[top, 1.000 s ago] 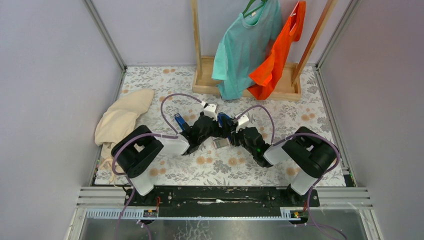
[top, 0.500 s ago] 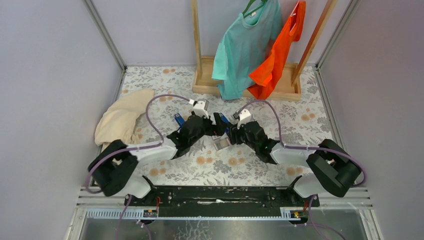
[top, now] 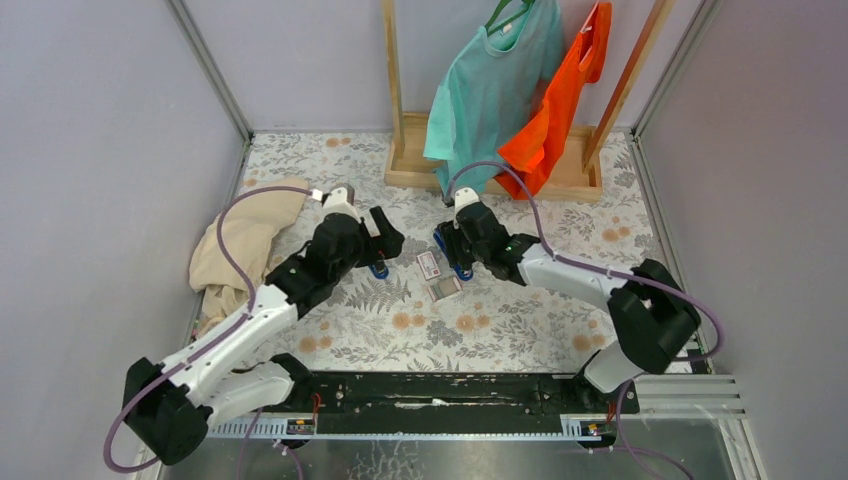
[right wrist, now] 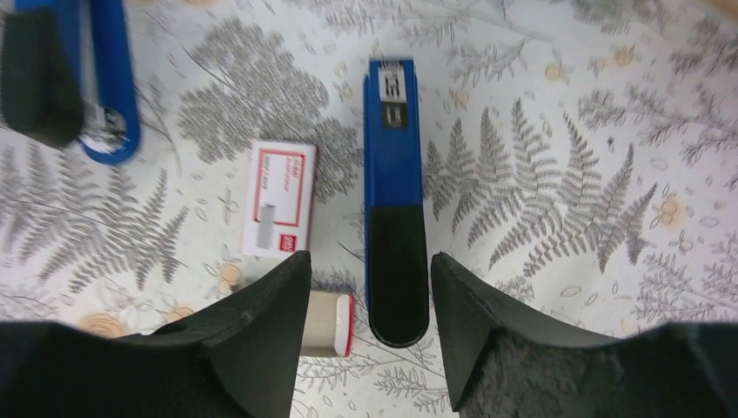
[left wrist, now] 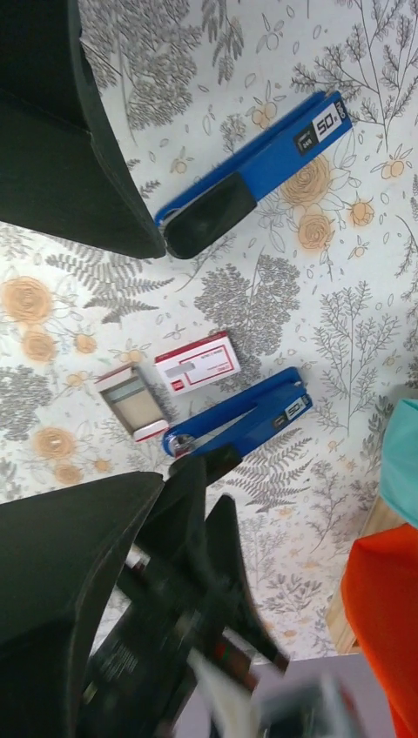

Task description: Load the staples into the stapler

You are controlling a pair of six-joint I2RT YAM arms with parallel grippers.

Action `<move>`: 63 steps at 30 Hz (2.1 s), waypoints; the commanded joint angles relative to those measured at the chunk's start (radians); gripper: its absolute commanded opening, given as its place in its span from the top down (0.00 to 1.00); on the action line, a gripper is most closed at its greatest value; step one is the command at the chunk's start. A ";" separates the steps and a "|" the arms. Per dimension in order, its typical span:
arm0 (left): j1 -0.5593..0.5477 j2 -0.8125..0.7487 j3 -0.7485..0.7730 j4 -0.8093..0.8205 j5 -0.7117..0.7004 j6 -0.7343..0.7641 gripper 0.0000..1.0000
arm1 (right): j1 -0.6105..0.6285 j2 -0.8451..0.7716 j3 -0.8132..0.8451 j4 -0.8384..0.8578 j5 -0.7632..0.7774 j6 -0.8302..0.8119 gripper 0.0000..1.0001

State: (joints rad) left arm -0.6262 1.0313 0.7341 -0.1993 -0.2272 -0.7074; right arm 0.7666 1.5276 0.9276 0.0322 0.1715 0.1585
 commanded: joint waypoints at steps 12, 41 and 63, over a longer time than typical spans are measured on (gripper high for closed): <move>0.008 -0.220 0.227 -0.407 -0.134 0.289 0.00 | 0.003 0.183 0.123 -0.172 0.047 0.010 0.63; 0.080 -0.441 0.161 -0.376 -0.214 0.294 0.00 | -0.046 0.022 -0.049 -0.331 0.293 0.219 0.71; 0.081 -0.718 0.257 -0.496 -0.387 0.269 0.00 | -0.047 -1.004 -0.141 -0.570 0.516 0.204 0.01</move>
State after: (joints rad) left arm -0.5533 0.3584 0.9619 -0.6785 -0.5289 -0.4335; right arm 0.7204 0.7158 0.7795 -0.4335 0.5678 0.3954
